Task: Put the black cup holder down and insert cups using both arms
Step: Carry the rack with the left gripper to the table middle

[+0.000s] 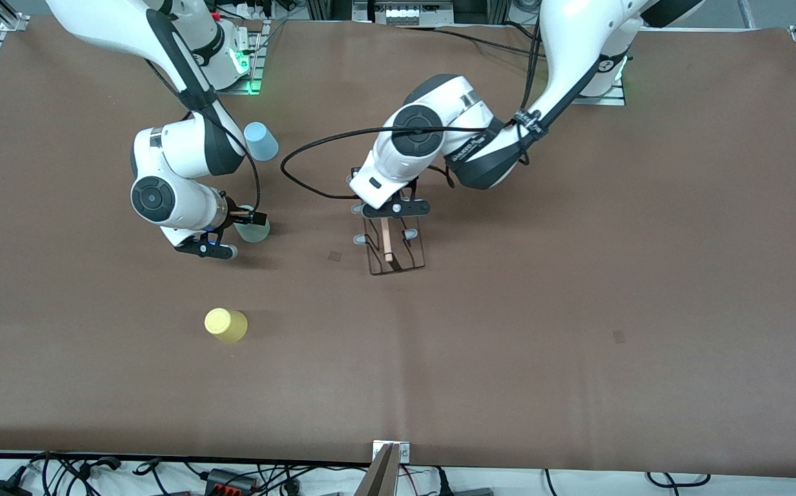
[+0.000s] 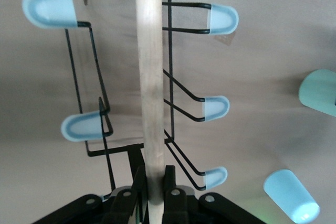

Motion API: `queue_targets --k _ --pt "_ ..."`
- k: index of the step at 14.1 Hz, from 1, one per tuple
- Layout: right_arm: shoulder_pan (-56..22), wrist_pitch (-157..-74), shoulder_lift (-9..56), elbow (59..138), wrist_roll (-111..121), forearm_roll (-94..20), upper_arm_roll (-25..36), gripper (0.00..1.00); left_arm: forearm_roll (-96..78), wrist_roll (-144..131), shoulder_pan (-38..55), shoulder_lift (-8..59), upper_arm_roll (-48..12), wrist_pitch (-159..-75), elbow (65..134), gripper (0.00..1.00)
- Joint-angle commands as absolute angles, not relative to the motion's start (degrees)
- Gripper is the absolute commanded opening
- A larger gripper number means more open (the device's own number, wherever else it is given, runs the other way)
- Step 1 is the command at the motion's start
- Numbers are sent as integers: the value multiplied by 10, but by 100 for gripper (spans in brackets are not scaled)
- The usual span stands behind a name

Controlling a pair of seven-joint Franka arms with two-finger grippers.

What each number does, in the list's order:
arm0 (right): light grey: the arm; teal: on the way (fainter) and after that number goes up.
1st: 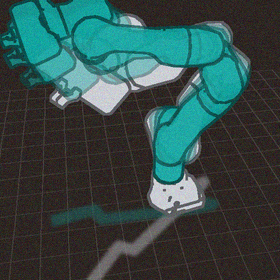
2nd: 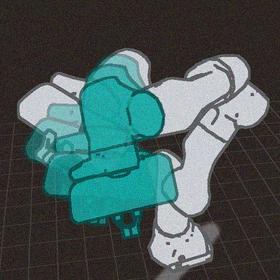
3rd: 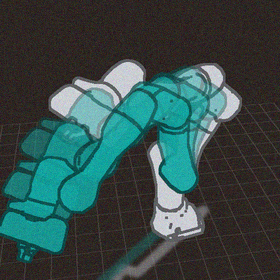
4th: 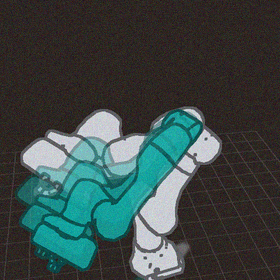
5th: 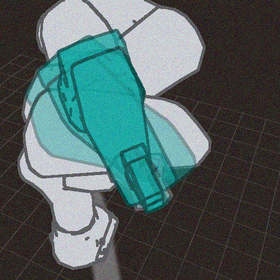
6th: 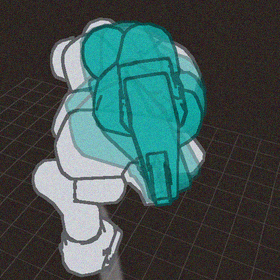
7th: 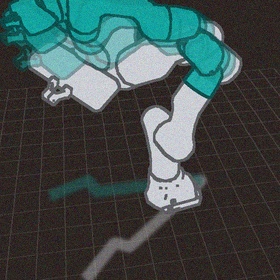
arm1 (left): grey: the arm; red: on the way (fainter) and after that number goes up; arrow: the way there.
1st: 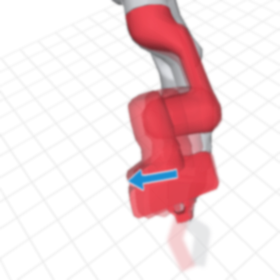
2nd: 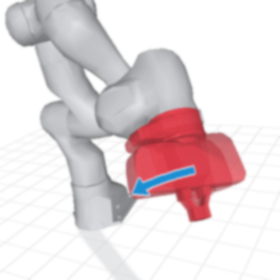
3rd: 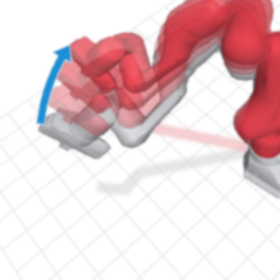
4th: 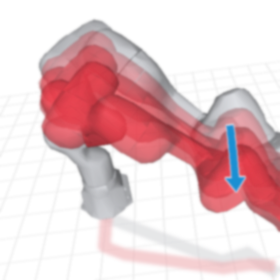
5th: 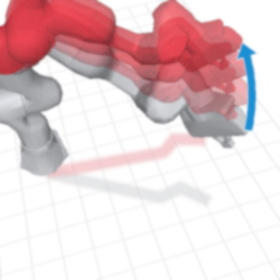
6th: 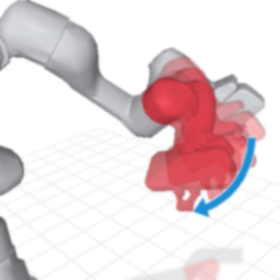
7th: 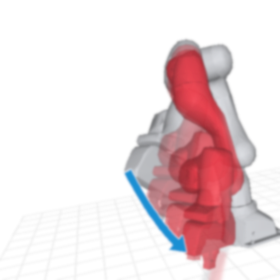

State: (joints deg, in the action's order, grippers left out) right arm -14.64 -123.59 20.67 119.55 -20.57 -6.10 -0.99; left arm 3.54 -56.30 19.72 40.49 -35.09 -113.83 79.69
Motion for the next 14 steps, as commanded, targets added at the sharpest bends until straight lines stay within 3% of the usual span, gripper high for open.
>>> queue_targets --k 1,8,9,10,11,12,14 --pt "-149 -1252 209 1204 -215 -67 -12 100 74 -570 207 410 -346 -1133 774 0" --pt "-148 -1260 222 1195 -216 -68 -13 100 76 -569 211 410 -345 -1133 795 2" --pt "-148 -1259 222 1193 -216 -68 -13 91 76 -569 211 410 -345 -1133 795 4" --pt "-148 -1258 222 1192 -215 -68 -13 74 76 -569 210 411 -345 -1133 796 16" --pt "-148 -1257 222 1190 -215 -68 -13 58 75 -571 210 417 -343 -1132 795 48" --pt "-148 -1252 222 1187 -214 -67 -13 42 76 -570 212 417 -337 -1130 795 99" --pt "-148 -1246 222 1173 -205 -67 -14 26 114 -552 208 403 -336 -1100 786 100"
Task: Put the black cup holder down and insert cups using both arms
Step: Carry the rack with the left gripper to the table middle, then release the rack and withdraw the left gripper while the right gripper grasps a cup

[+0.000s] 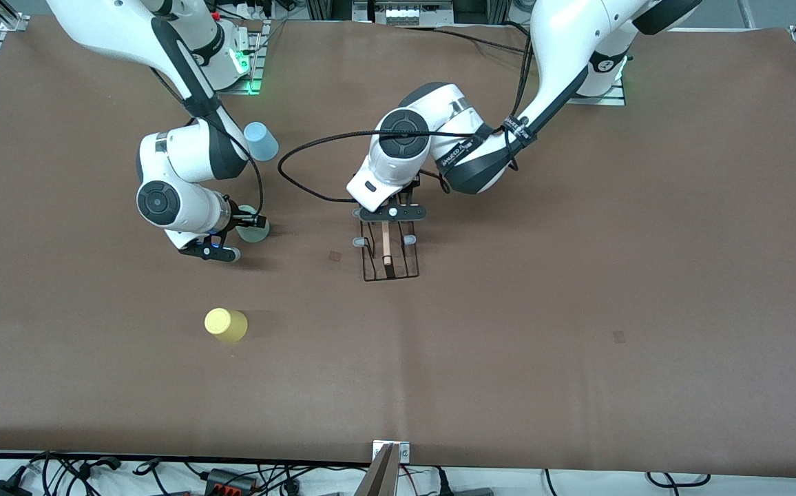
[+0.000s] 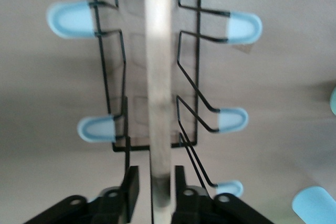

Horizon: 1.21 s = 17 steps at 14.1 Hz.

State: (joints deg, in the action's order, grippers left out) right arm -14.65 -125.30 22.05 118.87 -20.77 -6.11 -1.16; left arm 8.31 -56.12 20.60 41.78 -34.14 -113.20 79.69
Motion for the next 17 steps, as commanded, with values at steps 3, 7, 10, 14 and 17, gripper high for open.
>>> queue_targets --k 3,7,10,14,17 --pt "-147 -1178 220 1122 -201 -62 -14 18 113 -539 178 377 -340 -1032 753 100" --pt "-156 -1027 221 965 -209 -69 -18 18 120 -477 130 338 -333 -972 758 100" --pt "-212 -987 221 907 -209 -69 -18 18 120 -365 50 313 -338 -924 762 100" --pt "-307 -976 218 894 -230 -69 -18 21 113 -183 6 230 -251 -906 804 100" --pt "-353 -976 221 883 -237 -73 -18 21 88 -128 13 137 -159 -906 872 100"
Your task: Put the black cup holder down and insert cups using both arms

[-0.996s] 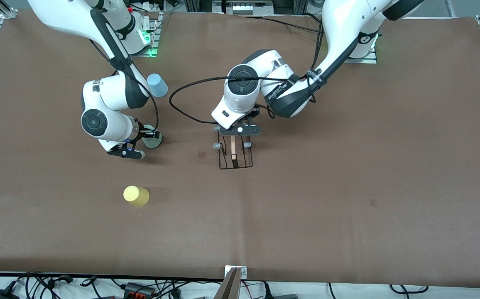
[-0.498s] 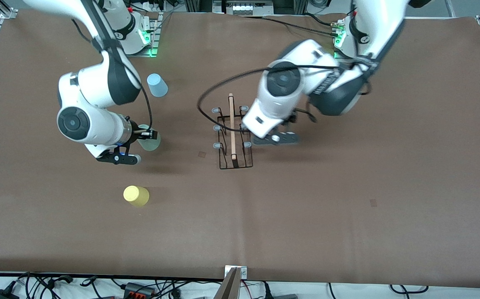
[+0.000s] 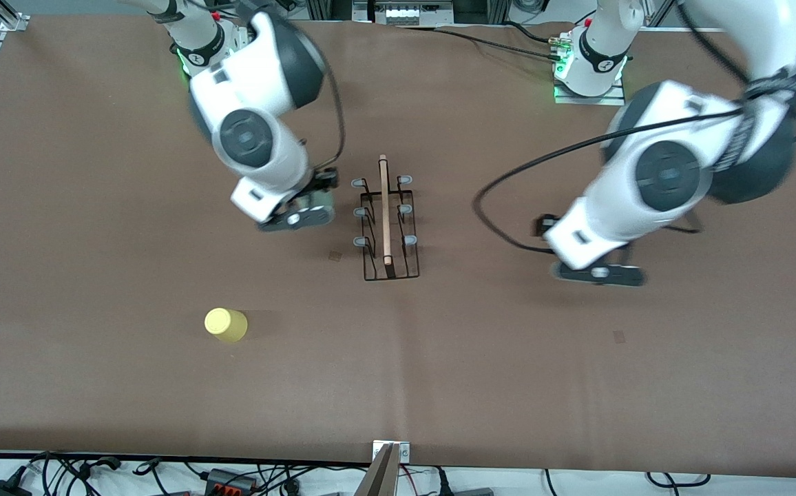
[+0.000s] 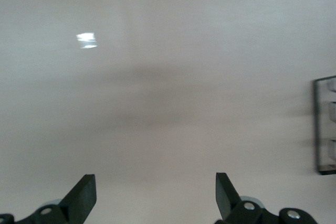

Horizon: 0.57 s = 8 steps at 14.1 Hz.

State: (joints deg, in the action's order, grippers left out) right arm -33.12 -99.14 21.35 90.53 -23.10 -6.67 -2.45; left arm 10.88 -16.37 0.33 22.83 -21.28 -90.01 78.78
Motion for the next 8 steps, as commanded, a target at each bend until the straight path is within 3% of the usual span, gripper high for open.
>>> queue_targets --k 1,5,8 --pt "-363 -975 222 883 -244 -84 -18 21 47 -107 14 107 -116 -909 894 100" --pt "-381 -975 249 886 -264 -98 -18 21 15 -95 19 34 -24 -945 954 100" --pt "-390 -978 262 885 -265 -98 -18 21 13 -104 18 -34 -18 -1004 1052 100"
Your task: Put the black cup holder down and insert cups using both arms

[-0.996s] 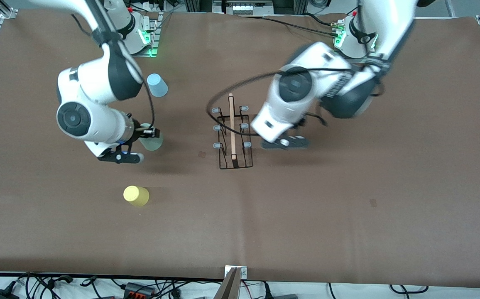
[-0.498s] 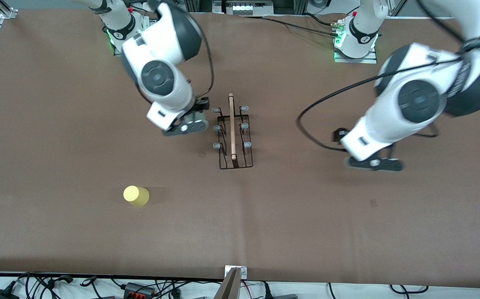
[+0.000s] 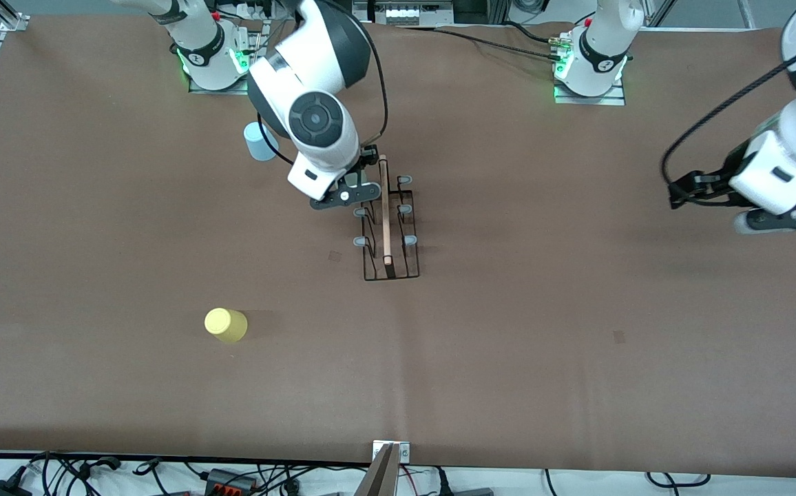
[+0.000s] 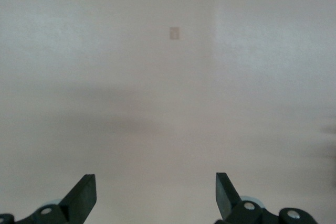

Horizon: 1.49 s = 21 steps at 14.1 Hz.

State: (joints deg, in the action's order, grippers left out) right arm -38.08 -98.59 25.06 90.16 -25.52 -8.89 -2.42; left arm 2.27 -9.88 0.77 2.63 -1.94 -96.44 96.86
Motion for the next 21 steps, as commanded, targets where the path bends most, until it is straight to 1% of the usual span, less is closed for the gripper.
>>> queue_targets --k 1,2,7,14,15,16,17,19,21 --pt "-389 -981 262 884 -265 -98 -18 21 14 -122 18 -44 -21 -1006 1061 100" --pt "-389 -983 263 883 -265 -98 -18 21 15 -144 18 -48 -30 -1014 1070 100" --pt "-389 -984 281 883 -263 -107 -18 21 27 -147 15 -47 -34 -1016 1067 100" --pt "-398 -1001 306 883 -265 -107 -18 21 55 -153 11 -47 -33 -997 1061 100" --pt "-397 -1001 305 882 -265 -107 -18 24 55 -153 11 -47 -33 -996 1061 100" --pt "-397 -1003 306 882 -265 -107 -18 53 55 -152 11 -47 -33 -995 1060 100" --pt "-398 -1011 306 882 -272 -110 -18 100 54 -149 11 -47 -33 -995 1056 100" --pt "-396 -1013 302 880 -293 -114 -18 100 54 -146 14 -47 -33 -996 1053 100" --pt "-388 -1011 299 856 -299 -112 -11 100 47 -144 18 -47 -33 -997 1052 100"
